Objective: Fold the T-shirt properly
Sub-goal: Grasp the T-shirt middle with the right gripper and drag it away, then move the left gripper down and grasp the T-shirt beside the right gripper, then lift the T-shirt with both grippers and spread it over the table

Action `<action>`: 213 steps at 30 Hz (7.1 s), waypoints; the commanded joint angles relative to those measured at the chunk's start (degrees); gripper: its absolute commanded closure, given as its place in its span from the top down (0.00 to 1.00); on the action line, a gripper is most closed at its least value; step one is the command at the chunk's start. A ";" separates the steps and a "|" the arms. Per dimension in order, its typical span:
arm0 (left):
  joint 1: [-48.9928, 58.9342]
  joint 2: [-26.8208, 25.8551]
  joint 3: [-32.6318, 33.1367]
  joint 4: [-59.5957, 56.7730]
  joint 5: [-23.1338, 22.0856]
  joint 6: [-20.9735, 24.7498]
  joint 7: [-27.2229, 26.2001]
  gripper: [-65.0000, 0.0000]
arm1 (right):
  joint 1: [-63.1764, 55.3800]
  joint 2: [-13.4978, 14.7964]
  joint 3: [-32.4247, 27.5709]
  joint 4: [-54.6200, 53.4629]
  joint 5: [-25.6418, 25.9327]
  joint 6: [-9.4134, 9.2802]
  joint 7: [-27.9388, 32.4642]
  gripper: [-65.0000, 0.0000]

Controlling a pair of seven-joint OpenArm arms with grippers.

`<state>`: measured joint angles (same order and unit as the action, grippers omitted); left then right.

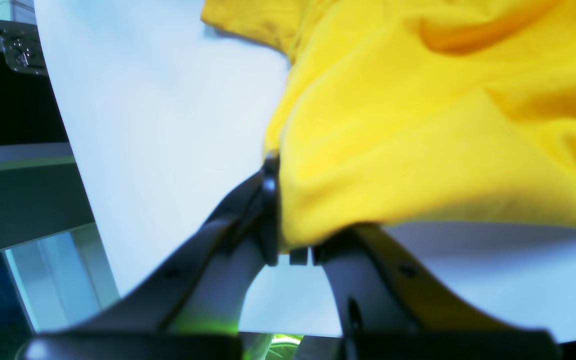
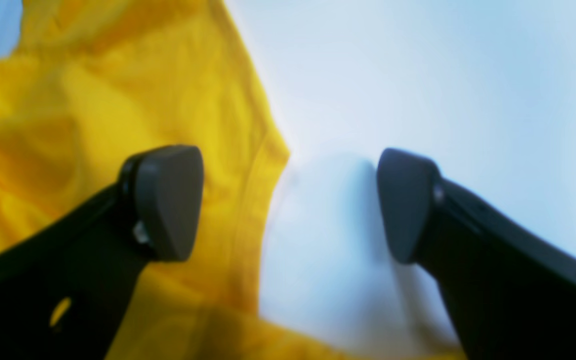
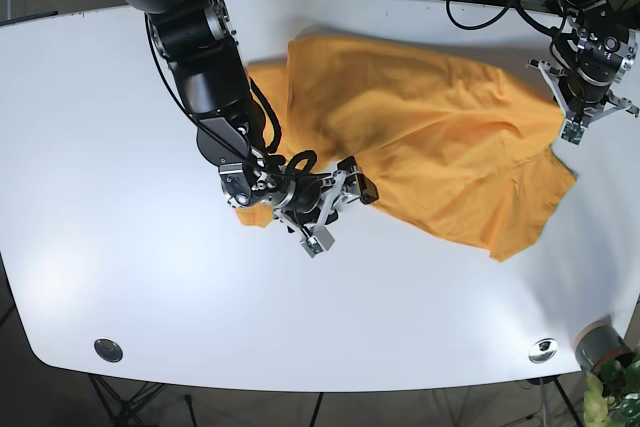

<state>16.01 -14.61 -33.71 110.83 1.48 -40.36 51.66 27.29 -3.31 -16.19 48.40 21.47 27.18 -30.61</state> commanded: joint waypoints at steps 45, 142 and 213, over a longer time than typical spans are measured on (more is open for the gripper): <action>-9.55 2.26 1.32 2.36 -2.57 0.36 -0.27 0.63 | 7.13 8.81 -10.23 28.13 1.16 -0.06 -9.35 0.03; -53.33 20.11 36.22 -87.31 0.41 31.35 -56.36 0.63 | 47.51 11.44 2.60 27.77 1.25 0.56 -29.04 0.03; -41.55 -4.16 16.79 -18.30 0.41 12.18 -17.24 0.00 | 28.67 26.92 19.57 29.53 0.72 1.79 -24.20 0.03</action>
<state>-25.43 -17.69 -16.47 90.50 0.75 -29.58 34.72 54.98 22.48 0.97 73.67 23.14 29.93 -55.51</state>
